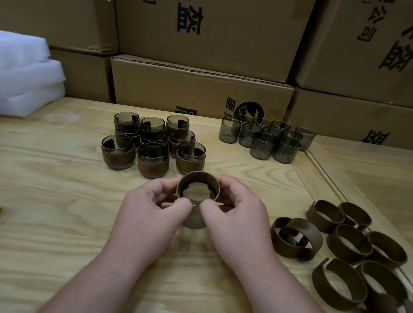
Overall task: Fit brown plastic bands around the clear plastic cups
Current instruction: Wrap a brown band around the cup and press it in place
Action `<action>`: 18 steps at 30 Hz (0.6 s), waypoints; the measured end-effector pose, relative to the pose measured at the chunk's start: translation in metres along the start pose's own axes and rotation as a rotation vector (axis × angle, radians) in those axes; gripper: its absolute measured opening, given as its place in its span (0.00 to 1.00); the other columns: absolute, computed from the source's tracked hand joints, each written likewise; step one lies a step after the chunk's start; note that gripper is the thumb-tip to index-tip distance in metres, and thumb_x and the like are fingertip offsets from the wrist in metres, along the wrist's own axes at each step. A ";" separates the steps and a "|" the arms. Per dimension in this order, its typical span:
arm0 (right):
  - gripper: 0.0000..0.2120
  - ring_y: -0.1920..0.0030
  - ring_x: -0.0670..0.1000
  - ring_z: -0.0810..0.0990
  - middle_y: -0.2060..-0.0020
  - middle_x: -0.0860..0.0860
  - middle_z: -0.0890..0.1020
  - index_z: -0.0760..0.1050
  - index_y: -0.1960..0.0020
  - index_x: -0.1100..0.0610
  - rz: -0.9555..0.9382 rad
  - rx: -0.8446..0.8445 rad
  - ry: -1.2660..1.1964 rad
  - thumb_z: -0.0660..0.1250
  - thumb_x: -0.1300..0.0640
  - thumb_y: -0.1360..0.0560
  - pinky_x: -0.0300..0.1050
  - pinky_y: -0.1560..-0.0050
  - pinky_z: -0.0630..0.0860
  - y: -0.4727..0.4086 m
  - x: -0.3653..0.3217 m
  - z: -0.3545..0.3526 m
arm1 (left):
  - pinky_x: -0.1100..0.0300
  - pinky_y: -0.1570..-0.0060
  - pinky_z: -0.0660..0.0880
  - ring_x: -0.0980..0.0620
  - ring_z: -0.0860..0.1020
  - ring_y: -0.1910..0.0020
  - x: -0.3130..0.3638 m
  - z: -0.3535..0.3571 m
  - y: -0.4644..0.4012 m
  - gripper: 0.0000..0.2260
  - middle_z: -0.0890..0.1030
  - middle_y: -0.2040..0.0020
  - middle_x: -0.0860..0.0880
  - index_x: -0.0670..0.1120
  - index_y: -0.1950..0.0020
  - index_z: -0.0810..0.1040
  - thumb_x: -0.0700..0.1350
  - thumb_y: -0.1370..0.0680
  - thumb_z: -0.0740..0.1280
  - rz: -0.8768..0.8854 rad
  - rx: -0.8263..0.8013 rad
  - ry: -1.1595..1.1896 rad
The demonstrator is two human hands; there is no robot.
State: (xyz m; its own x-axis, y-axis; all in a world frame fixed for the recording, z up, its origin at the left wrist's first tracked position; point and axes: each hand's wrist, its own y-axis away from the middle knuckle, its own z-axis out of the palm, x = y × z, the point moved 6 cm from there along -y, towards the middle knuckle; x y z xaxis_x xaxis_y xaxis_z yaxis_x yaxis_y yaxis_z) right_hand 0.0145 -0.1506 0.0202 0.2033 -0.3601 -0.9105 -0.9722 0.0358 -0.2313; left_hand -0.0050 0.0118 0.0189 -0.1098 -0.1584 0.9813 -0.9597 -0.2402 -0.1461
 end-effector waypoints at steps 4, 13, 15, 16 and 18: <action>0.17 0.56 0.39 0.83 0.56 0.35 0.85 0.82 0.48 0.40 0.052 -0.031 -0.017 0.65 0.47 0.36 0.32 0.61 0.78 -0.001 0.004 0.000 | 0.74 0.63 0.74 0.65 0.84 0.58 0.000 0.002 0.001 0.13 0.87 0.59 0.60 0.58 0.54 0.86 0.40 0.27 0.71 -0.006 -0.037 -0.040; 0.18 0.48 0.40 0.81 0.52 0.35 0.84 0.79 0.43 0.38 0.094 -0.115 0.050 0.64 0.42 0.32 0.44 0.48 0.80 -0.001 0.011 0.005 | 0.73 0.61 0.73 0.67 0.82 0.57 -0.005 0.000 -0.002 0.08 0.86 0.58 0.64 0.57 0.51 0.85 0.44 0.24 0.70 0.012 -0.004 -0.110; 0.22 0.42 0.43 0.79 0.50 0.32 0.82 0.74 0.40 0.34 0.064 -0.170 0.149 0.63 0.34 0.34 0.47 0.42 0.79 0.002 0.009 0.010 | 0.66 0.58 0.73 0.67 0.82 0.55 -0.006 0.001 -0.002 0.08 0.86 0.57 0.64 0.58 0.49 0.84 0.45 0.21 0.68 0.026 -0.019 -0.147; 0.25 0.40 0.44 0.78 0.48 0.31 0.81 0.72 0.39 0.32 0.035 -0.188 0.187 0.64 0.32 0.36 0.48 0.40 0.78 0.003 0.007 0.013 | 0.64 0.57 0.73 0.66 0.82 0.55 -0.007 0.002 -0.002 0.09 0.86 0.56 0.63 0.58 0.48 0.84 0.45 0.20 0.66 0.037 -0.035 -0.154; 0.28 0.40 0.41 0.78 0.47 0.29 0.80 0.70 0.39 0.30 -0.020 -0.205 0.201 0.67 0.31 0.39 0.44 0.40 0.78 0.005 0.002 0.017 | 0.62 0.55 0.75 0.64 0.83 0.53 -0.007 0.005 -0.001 0.11 0.86 0.55 0.62 0.58 0.47 0.84 0.45 0.17 0.64 0.065 -0.066 -0.123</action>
State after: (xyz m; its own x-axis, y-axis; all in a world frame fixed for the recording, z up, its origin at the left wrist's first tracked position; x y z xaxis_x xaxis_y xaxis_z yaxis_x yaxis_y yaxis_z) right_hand 0.0118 -0.1354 0.0110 0.2160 -0.5367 -0.8157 -0.9754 -0.1554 -0.1560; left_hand -0.0023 0.0085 0.0115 -0.1436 -0.2890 0.9465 -0.9669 -0.1631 -0.1965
